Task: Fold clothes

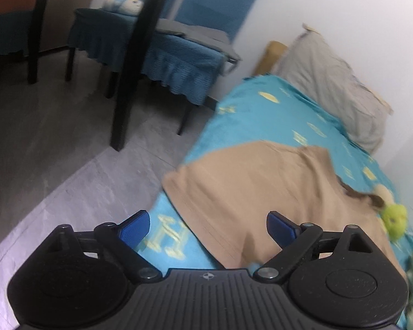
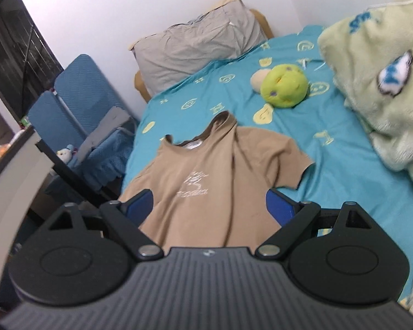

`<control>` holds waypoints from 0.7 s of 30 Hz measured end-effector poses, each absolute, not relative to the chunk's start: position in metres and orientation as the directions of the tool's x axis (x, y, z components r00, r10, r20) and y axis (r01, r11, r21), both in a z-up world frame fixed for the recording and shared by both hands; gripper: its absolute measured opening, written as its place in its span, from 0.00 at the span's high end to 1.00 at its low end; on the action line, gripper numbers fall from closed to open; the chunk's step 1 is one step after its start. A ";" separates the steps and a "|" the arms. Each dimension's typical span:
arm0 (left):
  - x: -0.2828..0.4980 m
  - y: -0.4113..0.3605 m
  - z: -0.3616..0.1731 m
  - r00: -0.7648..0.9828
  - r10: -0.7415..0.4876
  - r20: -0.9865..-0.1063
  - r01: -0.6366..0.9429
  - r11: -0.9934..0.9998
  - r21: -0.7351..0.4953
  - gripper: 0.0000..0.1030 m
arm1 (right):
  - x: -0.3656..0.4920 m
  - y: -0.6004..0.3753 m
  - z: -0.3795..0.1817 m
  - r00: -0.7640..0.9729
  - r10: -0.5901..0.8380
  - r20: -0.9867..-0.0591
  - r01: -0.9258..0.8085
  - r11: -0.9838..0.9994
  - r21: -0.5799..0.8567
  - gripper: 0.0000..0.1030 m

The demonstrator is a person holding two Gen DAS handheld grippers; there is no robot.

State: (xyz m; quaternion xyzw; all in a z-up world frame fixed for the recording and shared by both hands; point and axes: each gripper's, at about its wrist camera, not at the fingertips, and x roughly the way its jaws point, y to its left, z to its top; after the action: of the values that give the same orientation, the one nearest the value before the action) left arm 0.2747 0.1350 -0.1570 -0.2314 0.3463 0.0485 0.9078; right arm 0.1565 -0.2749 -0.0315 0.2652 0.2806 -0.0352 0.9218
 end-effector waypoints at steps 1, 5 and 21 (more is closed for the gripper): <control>0.282 0.141 -0.163 0.751 -0.069 -0.657 -0.270 0.875 -0.401 0.11 | 0.162 -0.279 -0.035 0.842 0.082 -0.533 0.218 0.852 0.475 0.12; 0.307 0.160 -0.188 0.747 -0.114 -0.655 -0.311 0.811 -0.496 0.24 | 0.177 -0.294 -0.049 0.845 0.070 -0.530 0.244 0.832 0.498 0.12; 0.379 0.134 -0.126 0.781 0.025 -0.624 -0.152 0.977 -0.152 0.98 | 0.190 -0.292 -0.056 0.829 0.128 -0.544 0.223 0.818 0.531 0.12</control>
State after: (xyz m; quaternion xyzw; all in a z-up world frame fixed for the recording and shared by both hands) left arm 0.3792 0.1340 -0.1256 -0.0974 0.3277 0.0472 0.9386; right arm 0.1905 -0.2920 -0.0558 0.3008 0.2911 -0.0262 0.9078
